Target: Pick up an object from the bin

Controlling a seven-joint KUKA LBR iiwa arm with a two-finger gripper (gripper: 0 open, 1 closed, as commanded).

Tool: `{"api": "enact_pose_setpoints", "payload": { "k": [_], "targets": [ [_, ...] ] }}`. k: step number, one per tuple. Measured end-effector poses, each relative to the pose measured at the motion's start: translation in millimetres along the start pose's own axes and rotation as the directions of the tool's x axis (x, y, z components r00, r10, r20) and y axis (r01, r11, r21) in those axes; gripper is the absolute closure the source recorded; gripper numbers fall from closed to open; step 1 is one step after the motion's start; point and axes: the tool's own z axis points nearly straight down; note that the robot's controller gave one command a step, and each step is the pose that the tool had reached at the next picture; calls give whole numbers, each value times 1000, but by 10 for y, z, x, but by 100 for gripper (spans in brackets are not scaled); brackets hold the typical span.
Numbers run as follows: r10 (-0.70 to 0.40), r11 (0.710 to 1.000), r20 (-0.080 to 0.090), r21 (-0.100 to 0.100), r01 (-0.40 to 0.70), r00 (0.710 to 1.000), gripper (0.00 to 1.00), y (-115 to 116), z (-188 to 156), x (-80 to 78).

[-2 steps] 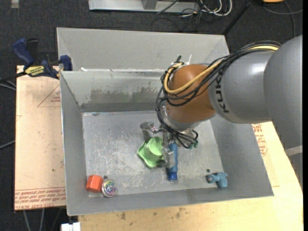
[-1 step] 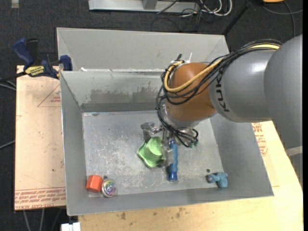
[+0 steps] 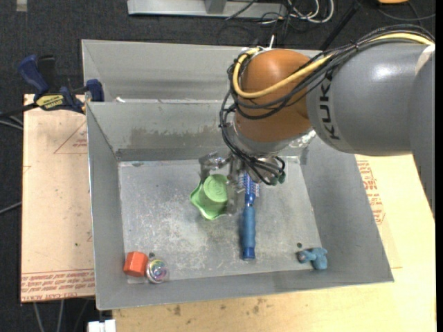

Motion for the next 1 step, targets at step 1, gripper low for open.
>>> {"api": "enact_pose_setpoints", "payload": {
  "k": [1],
  "targets": [
    [-15, 1000, -2, -1, 15, 1000, 100, 423, -1072, 439]
  ]
}}
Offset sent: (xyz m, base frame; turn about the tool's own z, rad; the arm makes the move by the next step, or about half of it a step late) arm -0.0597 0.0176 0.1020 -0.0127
